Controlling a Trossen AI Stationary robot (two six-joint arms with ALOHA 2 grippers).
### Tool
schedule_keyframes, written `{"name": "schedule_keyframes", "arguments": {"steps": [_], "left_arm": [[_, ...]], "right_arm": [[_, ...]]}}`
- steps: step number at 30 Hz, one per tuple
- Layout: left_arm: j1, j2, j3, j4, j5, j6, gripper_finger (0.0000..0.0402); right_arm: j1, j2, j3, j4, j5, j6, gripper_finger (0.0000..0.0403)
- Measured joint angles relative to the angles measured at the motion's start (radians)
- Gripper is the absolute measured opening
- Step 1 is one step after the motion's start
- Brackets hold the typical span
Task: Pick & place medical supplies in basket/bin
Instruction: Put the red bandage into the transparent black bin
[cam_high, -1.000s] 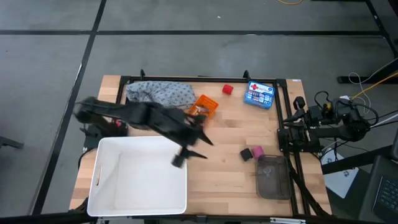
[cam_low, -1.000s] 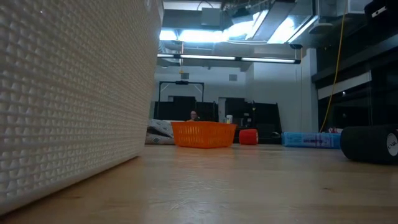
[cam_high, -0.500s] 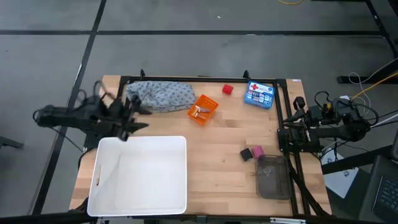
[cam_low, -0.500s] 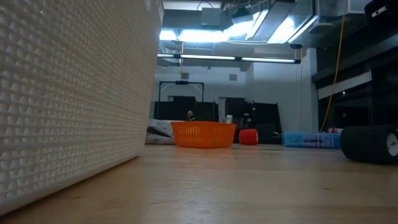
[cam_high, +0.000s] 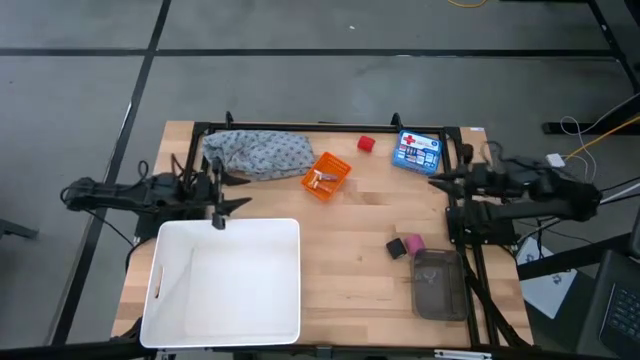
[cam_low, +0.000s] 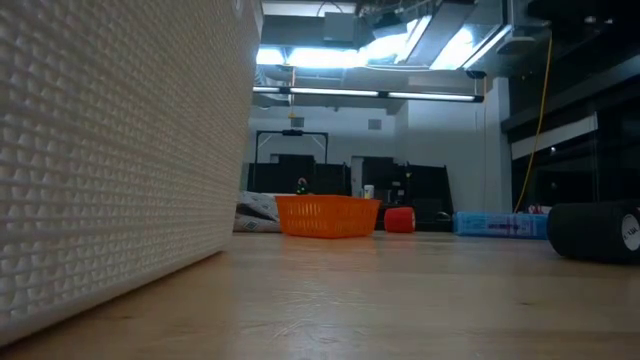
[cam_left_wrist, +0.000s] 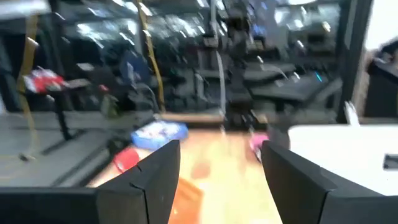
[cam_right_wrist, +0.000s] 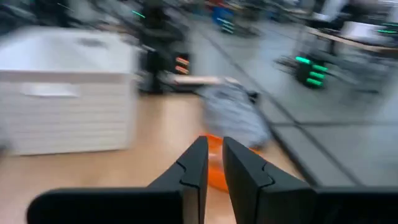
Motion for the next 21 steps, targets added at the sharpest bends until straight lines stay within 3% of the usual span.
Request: {"name": "schedule_keyframes", "arguments": {"steps": [6, 9, 14, 19, 21], "left_arm": [[0.000, -0.001, 0.002, 0.073, -0.028, -0.025, 0.0221], [0.000, 0.000, 0.001, 0.088, -0.020, 0.038, 0.0222], [-0.001, 0.001, 0.001, 0.086, -0.033, 0.143, 0.0223], [-0.001, 0.000, 0.001, 0.085, -0.031, 0.103, 0.0220], [-0.001, 0.000, 0.001, 0.081, -0.034, 0.094, 0.0219]], "right_arm": [[-0.001, 0.212, 0.000, 0.073, 0.345, -0.042, 0.0052], [-0.001, 0.276, 0.000, 0.090, 0.442, -0.028, 0.0052], [-0.024, 0.370, 0.000, 0.139, 0.458, 0.039, 0.0052], [-0.141, 0.424, 0.000, 0.102, 0.452, 0.364, 0.0052], [-0.220, 0.432, 0.000, 0.086, 0.444, 0.409, 0.0052]]}}
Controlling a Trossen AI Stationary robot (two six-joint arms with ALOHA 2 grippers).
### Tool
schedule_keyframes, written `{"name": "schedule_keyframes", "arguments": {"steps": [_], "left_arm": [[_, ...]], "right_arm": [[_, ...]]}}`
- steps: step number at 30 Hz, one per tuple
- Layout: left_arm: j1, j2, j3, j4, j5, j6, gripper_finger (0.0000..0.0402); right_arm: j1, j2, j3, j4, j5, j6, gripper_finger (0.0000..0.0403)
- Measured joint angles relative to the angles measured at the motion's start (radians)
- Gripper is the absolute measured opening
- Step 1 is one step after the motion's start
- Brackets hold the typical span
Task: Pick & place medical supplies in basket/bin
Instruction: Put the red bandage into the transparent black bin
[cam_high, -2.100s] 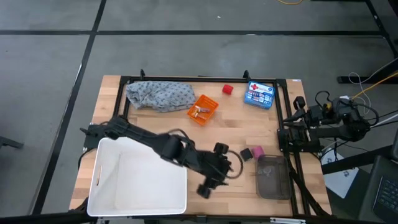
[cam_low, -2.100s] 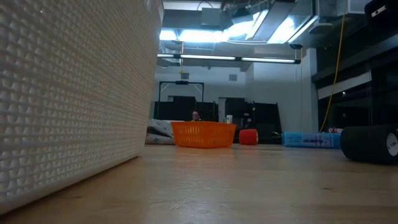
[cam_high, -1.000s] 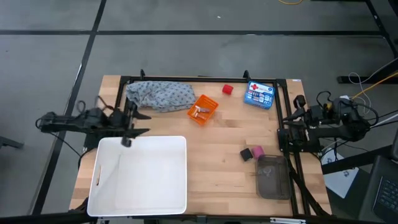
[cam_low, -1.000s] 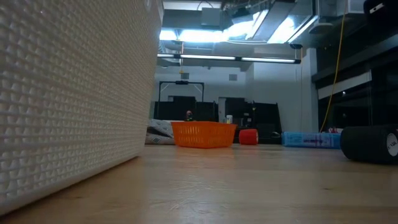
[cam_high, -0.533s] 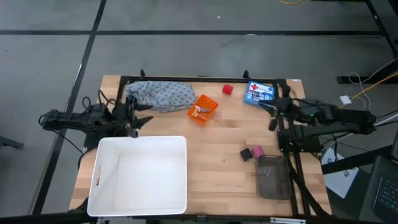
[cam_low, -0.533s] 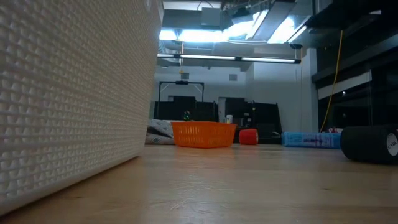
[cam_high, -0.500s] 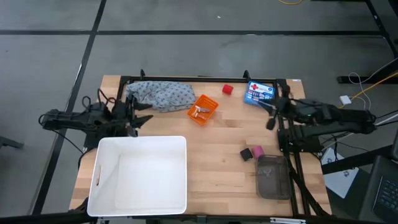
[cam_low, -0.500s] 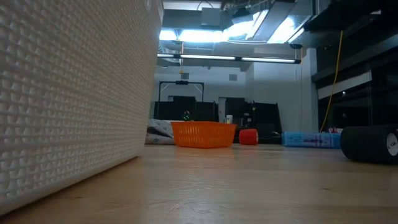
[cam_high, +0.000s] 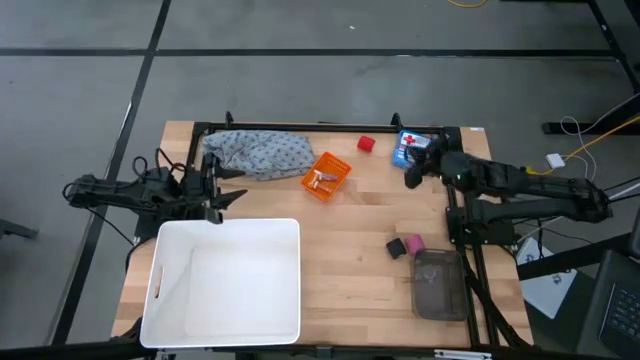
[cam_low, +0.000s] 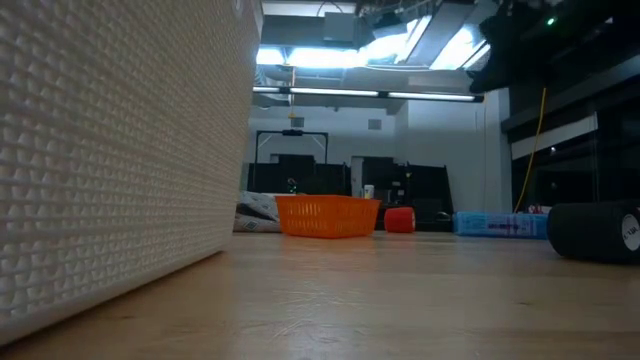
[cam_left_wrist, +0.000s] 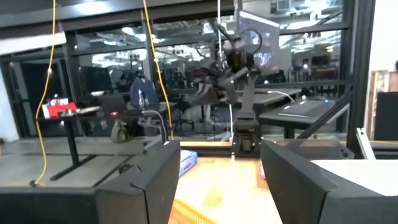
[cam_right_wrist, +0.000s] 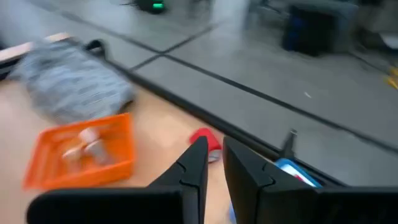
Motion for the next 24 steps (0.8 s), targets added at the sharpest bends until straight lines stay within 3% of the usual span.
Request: {"name": "schedule_keyframes", "arguments": {"steps": [7, 18, 24], "left_arm": [[0.000, 0.001, 0.000, -0.003, 0.004, -0.022, 0.0223], [0.000, 0.001, 0.000, -0.030, 0.006, -0.061, 0.0220], [0.000, 0.001, 0.000, -0.049, 0.006, -0.064, 0.0221]], "right_arm": [[-0.177, 0.100, 0.000, 0.123, -0.151, 0.025, 0.0053], [-0.282, 0.526, 0.000, 0.521, -0.191, 0.094, 0.0053], [-0.327, 0.682, 0.000, 0.665, -0.257, 0.083, 0.0053]]}}
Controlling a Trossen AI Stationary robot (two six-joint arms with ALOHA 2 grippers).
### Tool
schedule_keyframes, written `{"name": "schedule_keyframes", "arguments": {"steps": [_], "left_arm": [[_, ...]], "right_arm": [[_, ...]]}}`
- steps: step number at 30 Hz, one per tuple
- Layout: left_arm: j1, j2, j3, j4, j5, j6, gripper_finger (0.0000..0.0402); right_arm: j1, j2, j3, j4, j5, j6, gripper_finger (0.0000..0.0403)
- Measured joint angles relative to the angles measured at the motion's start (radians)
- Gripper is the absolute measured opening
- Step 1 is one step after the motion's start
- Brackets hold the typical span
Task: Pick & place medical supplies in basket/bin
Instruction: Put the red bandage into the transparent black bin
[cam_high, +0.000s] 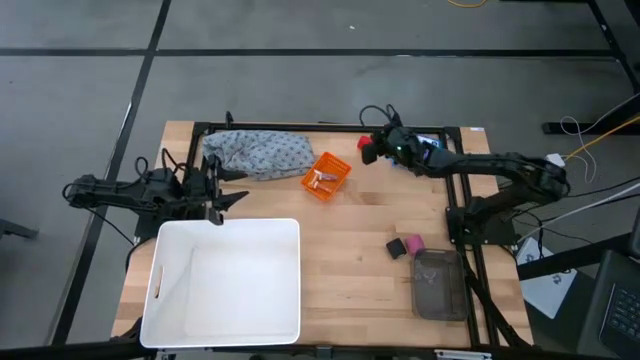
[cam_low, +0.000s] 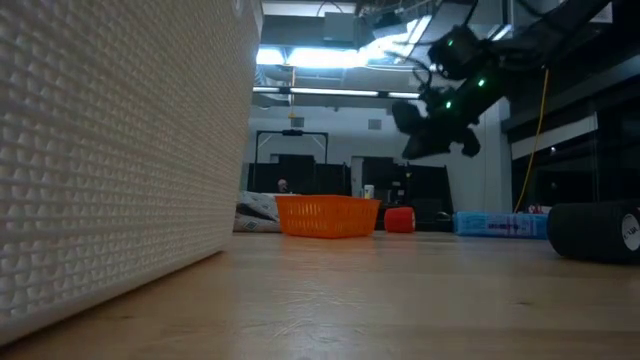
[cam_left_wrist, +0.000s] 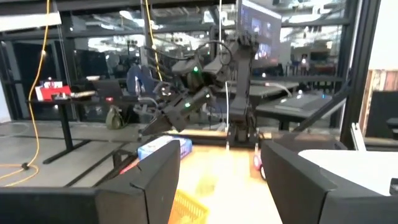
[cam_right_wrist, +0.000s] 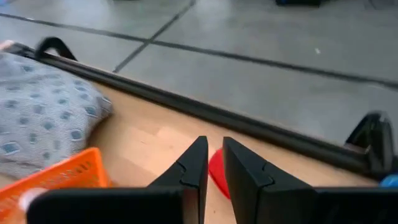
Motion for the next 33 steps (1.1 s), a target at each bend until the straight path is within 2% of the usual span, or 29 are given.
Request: {"name": "schedule_keyframes", "arguments": {"steps": [10, 17, 21, 26, 30, 33], "left_arm": [[0.000, -0.001, 0.000, -0.118, -0.002, -0.031, 0.0224], [0.000, -0.001, 0.000, -0.121, -0.010, -0.042, 0.0220], [0.000, -0.001, 0.000, -0.121, -0.026, -0.042, 0.0220], [0.000, -0.001, 0.000, -0.121, -0.026, -0.042, 0.0223], [0.000, -0.001, 0.000, -0.121, -0.026, -0.042, 0.0223], [0.000, 0.000, 0.000, -0.121, -0.027, -0.042, 0.0223]], "right_arm": [[-0.040, 0.168, 0.000, 0.022, -0.004, 0.120, 0.0053], [-0.052, 0.244, 0.000, 0.059, -0.100, 0.195, 0.0061], [-0.052, 0.249, 0.000, 0.063, -0.098, 0.195, 0.0097], [-0.053, 0.243, 0.000, 0.068, -0.051, 0.220, 0.0172], [-0.066, 0.243, 0.000, 0.057, -0.080, 0.248, 0.0216], [-0.082, 0.243, 0.000, 0.053, -0.103, 0.266, 0.0231]]}}
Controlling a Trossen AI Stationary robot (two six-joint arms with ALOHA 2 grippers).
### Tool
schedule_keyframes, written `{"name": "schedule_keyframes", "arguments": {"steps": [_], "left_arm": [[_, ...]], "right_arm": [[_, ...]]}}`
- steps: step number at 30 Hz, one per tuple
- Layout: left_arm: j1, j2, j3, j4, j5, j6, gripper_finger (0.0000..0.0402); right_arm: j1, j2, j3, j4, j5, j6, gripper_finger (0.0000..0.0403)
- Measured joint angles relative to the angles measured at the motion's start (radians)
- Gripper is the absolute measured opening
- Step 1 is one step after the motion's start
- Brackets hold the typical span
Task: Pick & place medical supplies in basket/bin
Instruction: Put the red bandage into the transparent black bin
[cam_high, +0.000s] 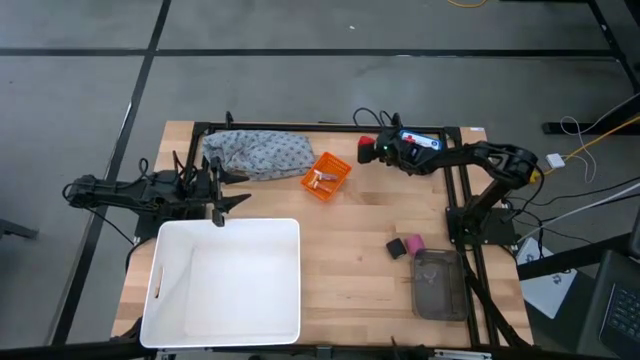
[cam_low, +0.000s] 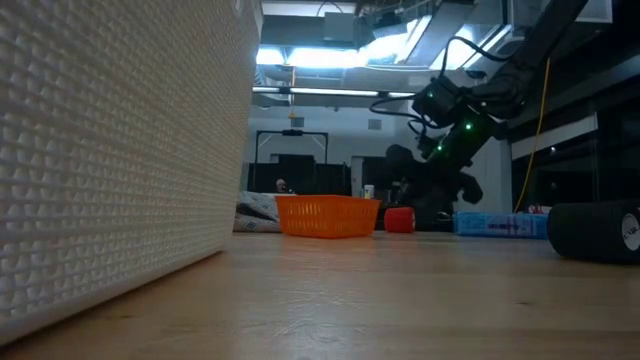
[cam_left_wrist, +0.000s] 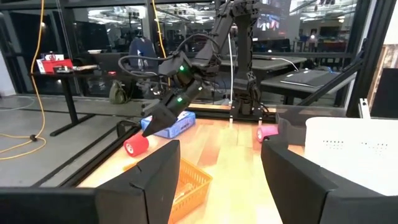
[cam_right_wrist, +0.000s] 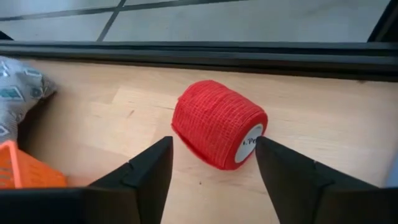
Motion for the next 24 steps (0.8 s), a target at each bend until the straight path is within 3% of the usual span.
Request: {"name": "schedule_keyframes", "arguments": {"steps": [15, 24], "left_arm": [[0.000, 0.000, 0.000, 0.000, -0.001, 0.000, 0.0221], [0.000, 0.000, 0.000, -0.001, -0.001, 0.000, 0.0222]], "right_arm": [[-0.025, 0.017, 0.000, 0.016, -0.058, 0.034, 0.0200], [-0.027, 0.097, 0.015, 0.140, -0.068, 0.045, 0.0196]]}}
